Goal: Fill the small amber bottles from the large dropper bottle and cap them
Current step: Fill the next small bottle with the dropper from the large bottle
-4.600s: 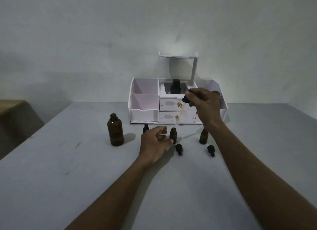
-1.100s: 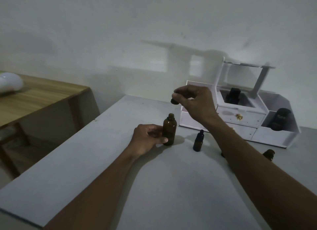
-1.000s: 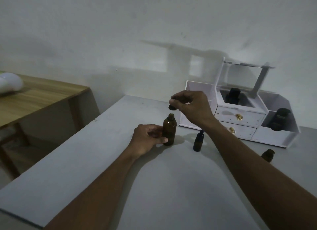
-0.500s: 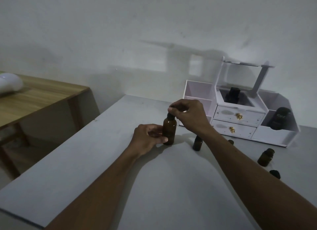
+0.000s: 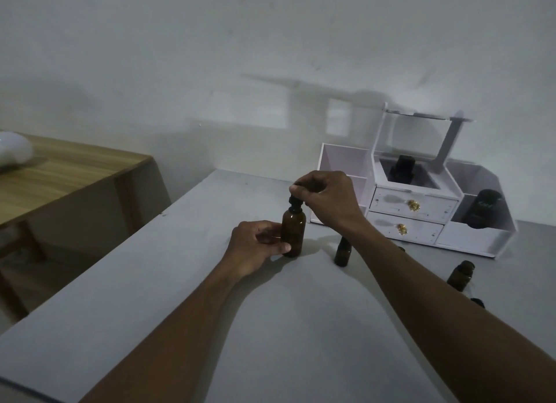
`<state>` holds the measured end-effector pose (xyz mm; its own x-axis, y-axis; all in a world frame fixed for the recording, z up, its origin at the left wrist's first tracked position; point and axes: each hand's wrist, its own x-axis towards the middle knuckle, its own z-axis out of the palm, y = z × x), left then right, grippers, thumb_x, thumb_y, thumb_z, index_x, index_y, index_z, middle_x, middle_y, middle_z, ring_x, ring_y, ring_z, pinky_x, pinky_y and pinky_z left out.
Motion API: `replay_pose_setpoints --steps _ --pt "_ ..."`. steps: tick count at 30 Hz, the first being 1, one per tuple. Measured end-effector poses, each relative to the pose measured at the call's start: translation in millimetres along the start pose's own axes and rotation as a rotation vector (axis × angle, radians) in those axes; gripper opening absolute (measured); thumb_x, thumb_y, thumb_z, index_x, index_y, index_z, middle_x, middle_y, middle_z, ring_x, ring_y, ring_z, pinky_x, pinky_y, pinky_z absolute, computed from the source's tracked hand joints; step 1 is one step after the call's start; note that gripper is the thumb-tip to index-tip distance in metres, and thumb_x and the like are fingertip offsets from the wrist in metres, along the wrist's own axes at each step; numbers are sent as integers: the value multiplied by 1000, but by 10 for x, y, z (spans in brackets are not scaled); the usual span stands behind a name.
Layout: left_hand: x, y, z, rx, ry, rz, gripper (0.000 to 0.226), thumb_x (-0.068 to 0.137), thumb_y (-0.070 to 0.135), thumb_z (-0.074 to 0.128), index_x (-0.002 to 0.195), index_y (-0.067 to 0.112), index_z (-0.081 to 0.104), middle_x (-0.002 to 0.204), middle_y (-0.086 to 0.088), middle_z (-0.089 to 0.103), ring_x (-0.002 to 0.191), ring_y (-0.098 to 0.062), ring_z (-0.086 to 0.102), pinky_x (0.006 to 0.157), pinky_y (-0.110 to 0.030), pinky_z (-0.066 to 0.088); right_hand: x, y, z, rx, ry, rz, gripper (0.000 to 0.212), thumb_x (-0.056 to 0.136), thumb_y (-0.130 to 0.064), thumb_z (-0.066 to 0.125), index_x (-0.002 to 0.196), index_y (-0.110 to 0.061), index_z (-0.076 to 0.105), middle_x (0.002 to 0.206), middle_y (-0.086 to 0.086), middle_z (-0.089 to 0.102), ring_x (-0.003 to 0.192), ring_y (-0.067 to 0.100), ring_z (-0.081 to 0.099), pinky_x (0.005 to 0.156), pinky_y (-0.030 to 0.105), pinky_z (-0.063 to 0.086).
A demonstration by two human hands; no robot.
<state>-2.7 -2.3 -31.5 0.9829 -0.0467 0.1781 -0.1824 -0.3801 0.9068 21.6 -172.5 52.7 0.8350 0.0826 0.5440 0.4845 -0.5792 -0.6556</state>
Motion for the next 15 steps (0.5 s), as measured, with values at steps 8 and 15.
replay_pose_setpoints --steps 8,15 --pt "-48 8 -13 -29 15 2 62 65 21 89 122 25 66 112 7 72 92 -6 70 91 -33 55 111 -319 -190 55 78 -80 9 87 -20 74 90 -12 76 71 -11 73 67 -7 69 70 3 48" --pt "-238 202 -60 -57 158 -57 46 69 27 87 111 29 66 97 12 70 84 -2 66 67 -15 49 196 -614 -574 88 150 -154 14 91 -24 70 99 -14 74 82 -6 76 75 -1 72 80 14 55"
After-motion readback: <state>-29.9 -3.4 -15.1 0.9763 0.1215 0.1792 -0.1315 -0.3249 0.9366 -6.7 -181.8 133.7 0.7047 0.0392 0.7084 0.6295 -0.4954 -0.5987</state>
